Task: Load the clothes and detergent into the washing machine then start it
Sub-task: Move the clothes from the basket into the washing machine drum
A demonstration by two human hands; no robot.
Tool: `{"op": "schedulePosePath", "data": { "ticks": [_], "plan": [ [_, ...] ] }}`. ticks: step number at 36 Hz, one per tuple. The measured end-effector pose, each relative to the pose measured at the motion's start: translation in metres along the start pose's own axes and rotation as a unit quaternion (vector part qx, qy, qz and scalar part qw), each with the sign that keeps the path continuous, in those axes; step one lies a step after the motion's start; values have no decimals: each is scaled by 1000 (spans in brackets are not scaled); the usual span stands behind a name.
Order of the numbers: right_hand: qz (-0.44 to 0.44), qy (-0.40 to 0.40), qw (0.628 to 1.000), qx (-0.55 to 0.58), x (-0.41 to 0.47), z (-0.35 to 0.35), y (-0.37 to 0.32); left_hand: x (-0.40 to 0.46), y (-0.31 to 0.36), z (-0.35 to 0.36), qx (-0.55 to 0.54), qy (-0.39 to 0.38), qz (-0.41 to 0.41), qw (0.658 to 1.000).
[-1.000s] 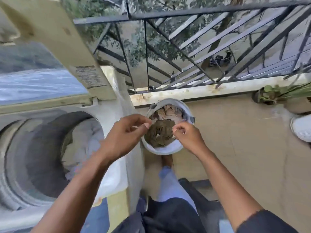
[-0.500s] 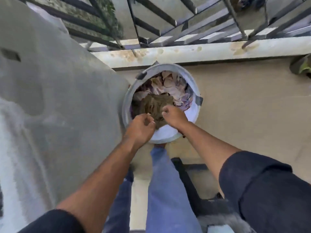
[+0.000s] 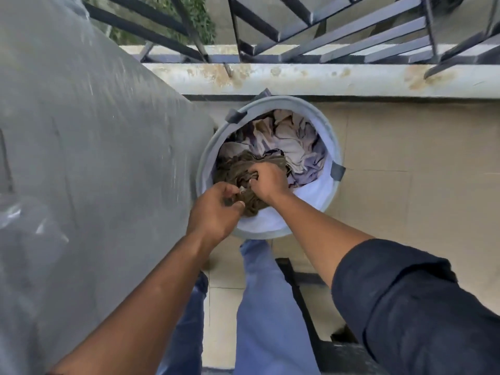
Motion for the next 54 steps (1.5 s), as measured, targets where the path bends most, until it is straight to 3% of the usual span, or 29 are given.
{"op": "schedulePosePath", "data": {
  "ticks": [10, 18, 22, 28, 32, 37, 42, 44, 46, 49, 54],
  "plan": [
    [-26, 147, 985, 89, -105, -55, -41, -61, 6, -26, -59, 22, -1, 998],
    [-90, 204, 965, 142, -211, -133, -121, -130, 1, -61, -18, 9, 87, 996],
    [-136, 247, 944, 173, -258, -164, -165, -161, 16, -86, -67, -6, 136, 988],
    [-181, 354, 909, 127, -316, -197, -211, -216, 42, -139, -116, 19, 262, 958],
    [-159, 443, 869, 153, -349, -202, -229, -263, 57, -175, -174, 7, 351, 920],
    [-134, 459, 845, 241, -377, -183, -238, -328, 67, -220, -256, -110, 389, 878],
    [-30, 517, 827, 220, -390, -153, -234, -384, 58, -268, -300, -187, 420, 836],
    [3, 507, 828, 240, -390, -146, -237, -402, 50, -284, -318, -232, 424, 816],
    [4, 471, 808, 353, -388, -140, -247, -416, 38, -300, -341, -295, 420, 788],
    [-3, 361, 747, 558, -383, -132, -266, -428, 17, -323, -373, -374, 408, 745],
    [-87, 211, 639, 734, -382, -133, -304, -421, -24, -365, -421, -376, 429, 705]
  ]
}}
Point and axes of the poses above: each hand's wrist, its own x-axis towards the middle knuckle, its own z-axis out of the palm, y = z × x, the point moved 1 cm from there along x, towards the middle knuckle, and after that the axes turned 12 degrees about -z, right-handed, at the moved point
